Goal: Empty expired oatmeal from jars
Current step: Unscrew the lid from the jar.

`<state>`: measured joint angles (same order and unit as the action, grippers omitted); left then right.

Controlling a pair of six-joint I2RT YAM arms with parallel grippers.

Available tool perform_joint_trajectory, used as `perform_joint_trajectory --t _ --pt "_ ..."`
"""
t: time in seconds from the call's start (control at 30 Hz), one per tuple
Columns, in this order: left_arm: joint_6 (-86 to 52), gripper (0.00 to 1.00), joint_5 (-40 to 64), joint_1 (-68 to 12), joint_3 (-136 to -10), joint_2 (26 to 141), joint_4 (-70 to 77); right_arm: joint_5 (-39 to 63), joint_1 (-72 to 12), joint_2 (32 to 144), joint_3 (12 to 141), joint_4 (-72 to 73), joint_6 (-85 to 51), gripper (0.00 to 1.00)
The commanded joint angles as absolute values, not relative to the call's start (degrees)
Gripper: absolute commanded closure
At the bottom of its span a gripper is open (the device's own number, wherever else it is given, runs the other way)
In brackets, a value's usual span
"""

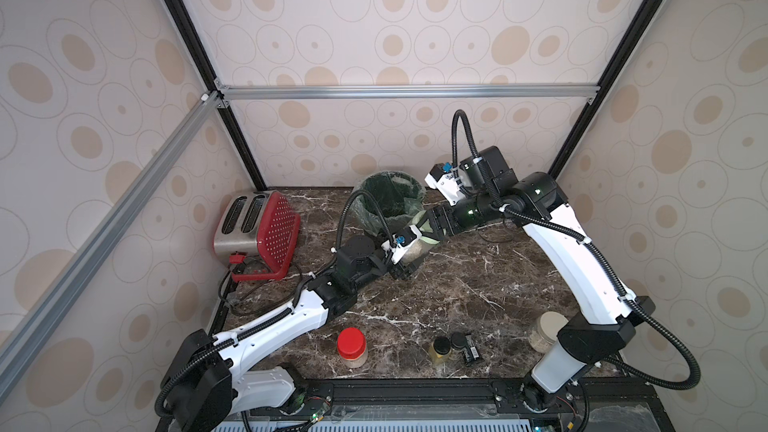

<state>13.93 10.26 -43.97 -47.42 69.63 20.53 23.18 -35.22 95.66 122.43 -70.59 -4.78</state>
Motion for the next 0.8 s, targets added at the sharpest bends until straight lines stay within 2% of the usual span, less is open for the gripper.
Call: perform_joint_trajectory --t 0.0,0.03,0.1,0.2,0.3,0.37,0.4,0.43,0.57,0.7,0.77 --pt "12.31 1.0 11.9 -43.63 -47.96 67.37 27.37 39.05 -35.14 96.57 125.6 -74.44 14.87 0.45" --pt "12.11 1.0 11.87 -43.68 -47.74 67.19 27.73 40.43 -34.46 96.67 126.13 -75.84 19.65 0.48" --pt "10.87 1.0 11.44 -43.56 -46.6 66.9 29.99 44.49 -32.77 96.7 126.81 -78.16 27.57 0.46" --pt "10.2 1.0 12.03 -43.08 -46.14 66.62 30.38 50.68 -29.68 96.83 126.88 -80.35 34.74 0.37" --pt "10.16 1.0 12.64 -42.98 -46.36 66.8 30.42 51.72 -28.04 97.88 127.03 -81.82 38.68 0.23" --pt "10.07 1.0 12.96 -43.02 -46.48 66.97 30.48 51.51 -26.74 98.66 127.39 -81.88 39.38 0.05" --pt "10.15 1.0 13.07 -42.98 -46.49 67.06 30.53 51.47 -26.18 99.08 127.79 -81.91 39.35 0.0" --pt "10.11 1.0 13.11 -42.98 -46.61 67.06 30.54 51.1 -25.71 99.43 128.33 -81.7 38.83 0.0" --pt "10.41 1.0 13.04 -42.98 -46.91 67.71 30.74 46.3 -25.6 99.81 131.19 -77.73 28.69 0.0" --pt "10.72 1.0 13.1 -42.98 -47.38 68.76 31.69 32.94 -25.81 97.36 133.42 -69.11 2.29 0.0" --pt "10.96 1.0 13.17 -42.98 -47.78 69.32 31.9 27.59 -25.79 97.67 135.21 -70.19 -8.27 0.0"
